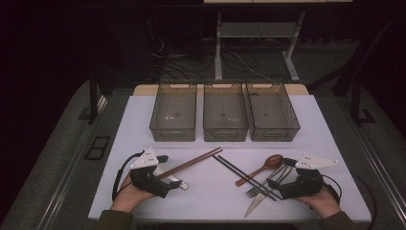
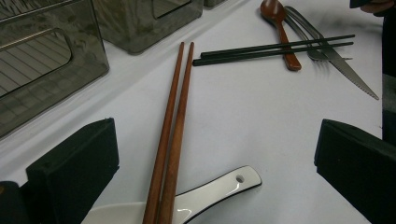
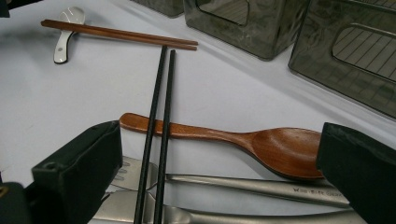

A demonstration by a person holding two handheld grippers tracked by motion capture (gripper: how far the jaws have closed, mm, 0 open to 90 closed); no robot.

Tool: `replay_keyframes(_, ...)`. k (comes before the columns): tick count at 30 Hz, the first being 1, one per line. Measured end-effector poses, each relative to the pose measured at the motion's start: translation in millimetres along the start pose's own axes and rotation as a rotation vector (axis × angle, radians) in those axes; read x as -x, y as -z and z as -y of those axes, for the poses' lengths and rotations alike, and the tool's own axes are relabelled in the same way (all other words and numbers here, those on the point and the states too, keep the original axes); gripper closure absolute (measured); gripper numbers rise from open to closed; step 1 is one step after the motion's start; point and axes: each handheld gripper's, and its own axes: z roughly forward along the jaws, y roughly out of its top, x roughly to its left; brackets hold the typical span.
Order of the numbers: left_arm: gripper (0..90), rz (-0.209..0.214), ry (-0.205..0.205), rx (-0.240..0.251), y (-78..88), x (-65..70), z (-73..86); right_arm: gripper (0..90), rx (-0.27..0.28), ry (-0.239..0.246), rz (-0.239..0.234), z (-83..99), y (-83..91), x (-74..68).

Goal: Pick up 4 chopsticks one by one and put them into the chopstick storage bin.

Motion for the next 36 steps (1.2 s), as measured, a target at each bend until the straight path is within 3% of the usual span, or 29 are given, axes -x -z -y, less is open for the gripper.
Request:
replay_keyframes(18,1.2,-0.013,0.000,-0.003,1.7,-2.9,-5.9,0.9,0.009,-0.020,-0.024,-1.2,2.3,2.4)
replay_keyframes(36,19.9,-0.020,-0.017,0.014,-2.2,-12.0,-19.8,0.9,0.008,-0.023,-0.021,-1.9,1.0,2.1)
